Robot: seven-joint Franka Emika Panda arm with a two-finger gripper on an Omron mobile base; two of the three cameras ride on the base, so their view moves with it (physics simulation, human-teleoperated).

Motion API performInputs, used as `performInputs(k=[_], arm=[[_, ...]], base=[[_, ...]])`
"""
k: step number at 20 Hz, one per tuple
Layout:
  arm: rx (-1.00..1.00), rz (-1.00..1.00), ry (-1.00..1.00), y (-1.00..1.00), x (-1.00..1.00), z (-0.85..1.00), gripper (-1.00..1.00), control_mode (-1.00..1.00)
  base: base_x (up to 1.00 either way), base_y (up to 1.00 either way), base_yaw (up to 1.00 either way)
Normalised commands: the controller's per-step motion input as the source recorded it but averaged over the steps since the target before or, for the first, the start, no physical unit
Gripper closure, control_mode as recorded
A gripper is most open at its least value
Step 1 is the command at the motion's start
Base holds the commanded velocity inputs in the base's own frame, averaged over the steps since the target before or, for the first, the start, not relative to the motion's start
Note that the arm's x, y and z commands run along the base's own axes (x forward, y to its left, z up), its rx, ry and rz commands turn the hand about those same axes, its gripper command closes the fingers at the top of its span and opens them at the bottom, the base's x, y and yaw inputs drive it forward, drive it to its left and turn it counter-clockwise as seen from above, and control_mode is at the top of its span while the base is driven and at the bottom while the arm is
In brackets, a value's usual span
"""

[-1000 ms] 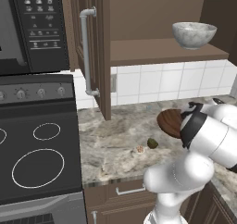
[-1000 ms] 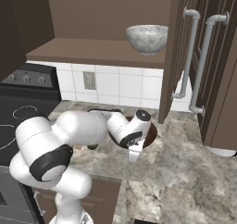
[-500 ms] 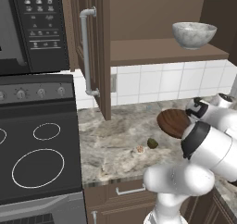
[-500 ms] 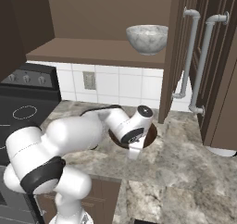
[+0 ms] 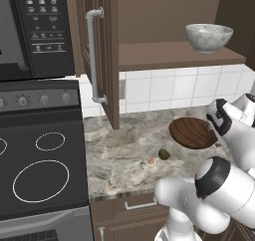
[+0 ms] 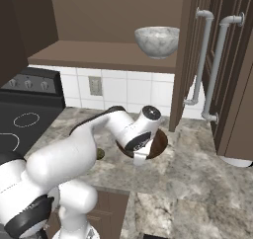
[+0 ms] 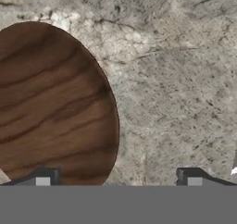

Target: Pick both bowls and place them on the counter. Then place the kiwi in one bowl and place the sugar cube in the other bowl.

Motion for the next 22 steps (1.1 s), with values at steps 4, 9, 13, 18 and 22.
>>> performInputs(k=[4, 9, 13, 18, 22], arm=[[0.02, 0.00, -0.19, 0.09, -0.31, 0.55, -1.00, -1.00], [-0.03, 0.00, -0.34, 0.21, -0.37, 0.42, -1.00, -1.00], [-0.04, 0.00, -0.26, 0.17, -0.30, 0.49, -1.00, -1.00], [-0.05, 0.00, -0.15, 0.16, -0.25, 0.55, -1.00, -1.00], [-0.07, 0.00, -0.08, 0.09, -0.24, 0.59, -1.00, -1.00]], base=[[0.00, 0.00, 0.00], [0.00, 0.00, 0.00], [0.00, 0.00, 0.00], [0.00, 0.00, 0.00], [0.00, 0.00, 0.00]])
